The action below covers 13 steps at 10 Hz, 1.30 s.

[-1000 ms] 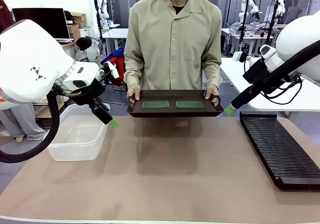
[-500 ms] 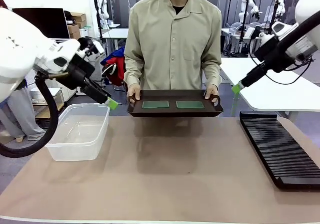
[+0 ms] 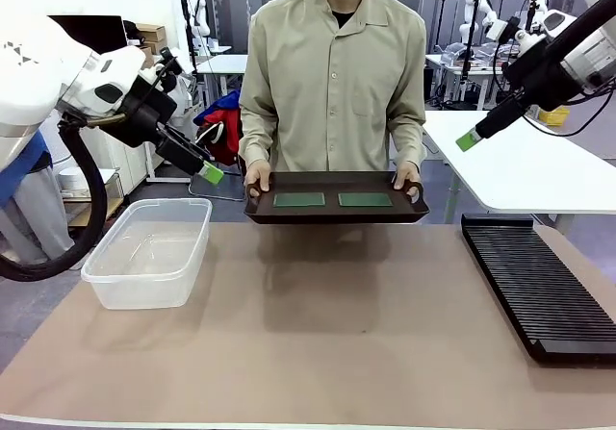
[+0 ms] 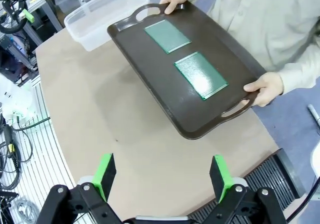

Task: Sort PCBs into racks and boxes based on the side picked up.
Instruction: Pick up the Blank PCB handed by the Human.

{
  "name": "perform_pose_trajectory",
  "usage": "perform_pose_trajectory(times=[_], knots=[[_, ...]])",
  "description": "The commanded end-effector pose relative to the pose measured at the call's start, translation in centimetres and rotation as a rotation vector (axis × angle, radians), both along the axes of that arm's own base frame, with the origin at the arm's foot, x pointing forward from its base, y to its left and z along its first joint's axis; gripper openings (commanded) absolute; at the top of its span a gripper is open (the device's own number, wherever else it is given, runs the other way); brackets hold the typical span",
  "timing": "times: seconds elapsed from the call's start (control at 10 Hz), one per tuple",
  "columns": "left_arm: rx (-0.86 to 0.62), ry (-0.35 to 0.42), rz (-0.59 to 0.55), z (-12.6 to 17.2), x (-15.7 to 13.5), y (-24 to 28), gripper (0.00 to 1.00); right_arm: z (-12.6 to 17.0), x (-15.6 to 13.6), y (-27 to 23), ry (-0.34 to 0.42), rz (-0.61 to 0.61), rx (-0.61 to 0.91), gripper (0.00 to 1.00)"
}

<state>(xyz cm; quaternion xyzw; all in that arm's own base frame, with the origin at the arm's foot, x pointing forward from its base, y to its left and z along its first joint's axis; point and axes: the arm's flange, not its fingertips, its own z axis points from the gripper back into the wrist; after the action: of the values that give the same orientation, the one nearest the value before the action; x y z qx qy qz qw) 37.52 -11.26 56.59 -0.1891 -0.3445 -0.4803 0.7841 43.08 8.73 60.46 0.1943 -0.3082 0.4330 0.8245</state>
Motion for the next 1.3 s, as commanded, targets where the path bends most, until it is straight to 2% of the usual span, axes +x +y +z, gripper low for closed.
perform_pose_trajectory(times=[0.0,0.2,0.3,0.4,1.2], knots=[[0.012,-0.014,0.051,-0.2,0.1,0.0,1.0,-0.1,0.5,-0.1,-0.049,-0.025,0.016,1.0],[0.011,-0.032,0.076,-0.1,0.1,-0.1,1.0,-0.3,0.9,-0.2,-0.083,-0.076,0.001,1.0],[0.001,-0.018,0.076,-0.2,0.3,0.1,1.0,-0.5,0.8,-0.1,-0.104,-0.093,-0.001,1.0],[0.008,-0.031,0.042,0.4,0.2,0.1,1.0,0.6,0.6,-0.6,-0.056,-0.052,-0.006,1.0],[0.008,-0.031,0.042,0.4,0.2,0.1,1.0,0.6,0.6,-0.6,-0.056,-0.052,-0.006,1.0]])
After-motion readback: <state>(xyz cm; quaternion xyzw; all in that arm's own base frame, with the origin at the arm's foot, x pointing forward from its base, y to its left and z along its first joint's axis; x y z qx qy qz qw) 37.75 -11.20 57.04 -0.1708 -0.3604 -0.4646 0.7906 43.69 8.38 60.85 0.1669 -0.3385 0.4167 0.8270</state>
